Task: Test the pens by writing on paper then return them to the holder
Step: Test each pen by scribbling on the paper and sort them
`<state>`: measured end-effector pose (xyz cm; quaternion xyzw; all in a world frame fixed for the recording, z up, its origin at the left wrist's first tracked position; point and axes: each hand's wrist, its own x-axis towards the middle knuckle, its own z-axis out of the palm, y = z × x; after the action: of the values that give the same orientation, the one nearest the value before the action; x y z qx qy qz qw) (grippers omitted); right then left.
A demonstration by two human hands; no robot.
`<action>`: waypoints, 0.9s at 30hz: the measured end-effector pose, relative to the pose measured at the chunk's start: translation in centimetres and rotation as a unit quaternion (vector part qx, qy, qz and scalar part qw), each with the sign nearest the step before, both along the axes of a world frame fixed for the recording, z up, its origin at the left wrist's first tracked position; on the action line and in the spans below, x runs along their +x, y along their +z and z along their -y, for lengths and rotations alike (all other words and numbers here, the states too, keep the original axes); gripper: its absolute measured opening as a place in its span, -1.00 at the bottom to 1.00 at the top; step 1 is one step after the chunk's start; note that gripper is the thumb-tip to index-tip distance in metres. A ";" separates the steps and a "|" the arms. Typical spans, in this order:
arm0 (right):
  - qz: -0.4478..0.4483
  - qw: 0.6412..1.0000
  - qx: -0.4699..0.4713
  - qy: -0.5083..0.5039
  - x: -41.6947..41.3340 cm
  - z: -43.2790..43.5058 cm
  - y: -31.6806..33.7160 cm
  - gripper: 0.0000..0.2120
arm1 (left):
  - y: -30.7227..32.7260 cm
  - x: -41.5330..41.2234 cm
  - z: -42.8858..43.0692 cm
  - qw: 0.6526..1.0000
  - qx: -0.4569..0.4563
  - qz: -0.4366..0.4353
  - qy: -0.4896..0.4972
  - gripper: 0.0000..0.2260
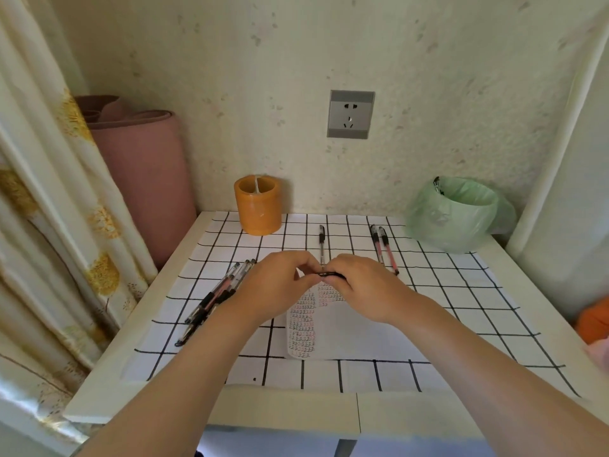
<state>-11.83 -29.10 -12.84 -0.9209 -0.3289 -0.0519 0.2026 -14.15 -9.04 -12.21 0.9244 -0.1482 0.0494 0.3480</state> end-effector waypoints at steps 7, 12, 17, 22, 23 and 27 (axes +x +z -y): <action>0.027 0.999 -0.016 -0.033 0.5 0.8 -0.8 -0.84 | -0.6 1.2 1.3 1.000 -0.008 -0.011 0.003 -0.97; 0.028 0.998 -0.022 -0.043 0.6 1.1 -0.8 -0.79 | -0.8 1.6 1.1 1.000 -0.013 -0.018 -0.001 -0.96; -0.092 0.994 0.022 -0.051 0.7 1.8 -1.0 -0.74 | -1.2 1.9 0.0 0.997 0.072 -0.035 0.014 -0.96; -0.181 0.958 0.205 -0.089 1.0 2.1 -1.2 -0.73 | -1.8 2.0 -1.0 0.984 0.168 -0.056 -0.001 -0.92; -0.211 0.939 0.253 -0.096 0.9 1.9 -1.2 -0.68 | -1.9 2.0 -0.9 0.981 0.185 -0.052 -0.009 -0.87; -0.304 0.855 0.404 -0.120 0.7 1.3 -1.0 -0.60 | -2.3 1.9 -0.3 0.976 0.201 -0.039 -0.067 -0.55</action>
<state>-11.08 -30.37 -13.83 -0.7605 -0.0881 0.0781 0.6386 -12.26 -8.78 -14.53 0.9647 -0.2028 -0.0407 0.1627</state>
